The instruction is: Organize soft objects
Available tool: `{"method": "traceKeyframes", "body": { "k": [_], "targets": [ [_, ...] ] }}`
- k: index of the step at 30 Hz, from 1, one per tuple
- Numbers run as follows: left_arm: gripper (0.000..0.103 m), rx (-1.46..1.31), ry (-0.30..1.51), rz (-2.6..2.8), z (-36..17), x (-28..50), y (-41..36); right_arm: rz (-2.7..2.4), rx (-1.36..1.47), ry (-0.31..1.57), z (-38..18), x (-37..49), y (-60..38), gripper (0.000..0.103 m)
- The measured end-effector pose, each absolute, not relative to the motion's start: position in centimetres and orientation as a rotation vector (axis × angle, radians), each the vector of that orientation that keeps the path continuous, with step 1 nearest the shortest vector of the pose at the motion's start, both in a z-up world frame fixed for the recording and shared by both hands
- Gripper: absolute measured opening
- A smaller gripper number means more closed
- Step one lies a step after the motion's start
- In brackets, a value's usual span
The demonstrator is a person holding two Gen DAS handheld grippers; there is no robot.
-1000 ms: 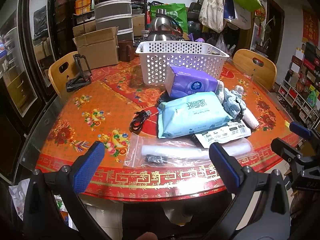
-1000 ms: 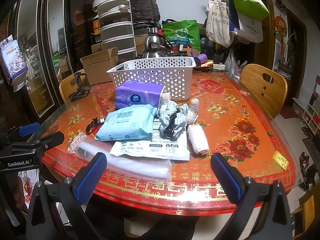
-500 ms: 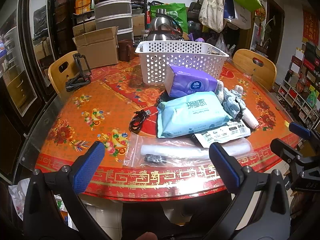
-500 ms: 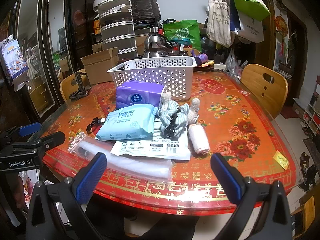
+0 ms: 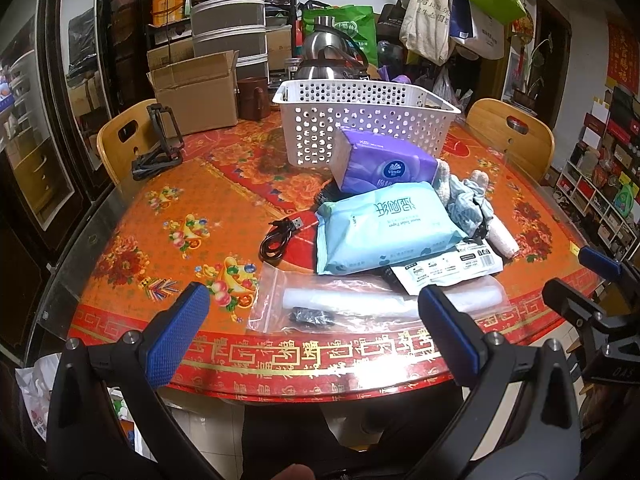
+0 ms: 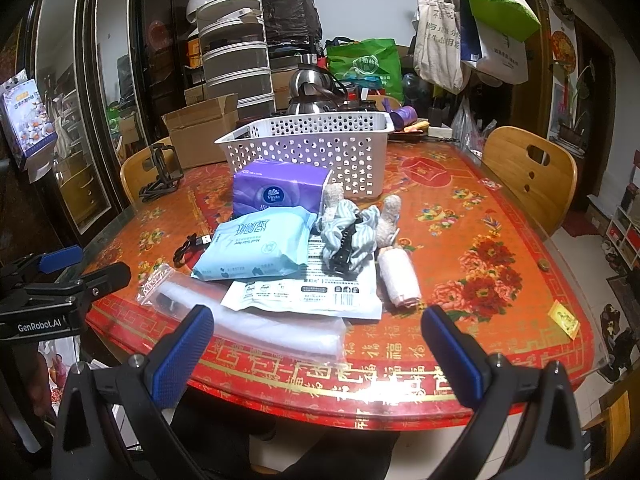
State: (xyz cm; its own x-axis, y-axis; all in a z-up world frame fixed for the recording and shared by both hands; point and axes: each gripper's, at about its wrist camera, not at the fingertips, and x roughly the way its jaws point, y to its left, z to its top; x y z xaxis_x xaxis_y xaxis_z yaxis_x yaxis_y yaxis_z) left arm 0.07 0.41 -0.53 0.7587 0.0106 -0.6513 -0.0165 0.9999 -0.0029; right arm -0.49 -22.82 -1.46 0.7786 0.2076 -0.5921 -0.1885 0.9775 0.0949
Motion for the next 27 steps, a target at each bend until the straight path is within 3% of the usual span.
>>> {"method": "traceKeyframes", "body": {
  "k": [13,22,27],
  "targets": [
    [0.103,-0.088,0.730,0.058,-2.3,2.2,3.3,0.201,0.034,0.694,-4.3,2.8,-24.2,0.103],
    [0.103,-0.095,0.857,0.117,-6.6,9.4,8.3,0.177,0.057,0.781,-7.9,8.4,-27.0,0.102],
    [0.102,-0.102,0.890,0.057,-7.8,12.1,8.4,0.197,0.086,0.801,-8.9,9.6,-28.2,0.087]
  ]
}}
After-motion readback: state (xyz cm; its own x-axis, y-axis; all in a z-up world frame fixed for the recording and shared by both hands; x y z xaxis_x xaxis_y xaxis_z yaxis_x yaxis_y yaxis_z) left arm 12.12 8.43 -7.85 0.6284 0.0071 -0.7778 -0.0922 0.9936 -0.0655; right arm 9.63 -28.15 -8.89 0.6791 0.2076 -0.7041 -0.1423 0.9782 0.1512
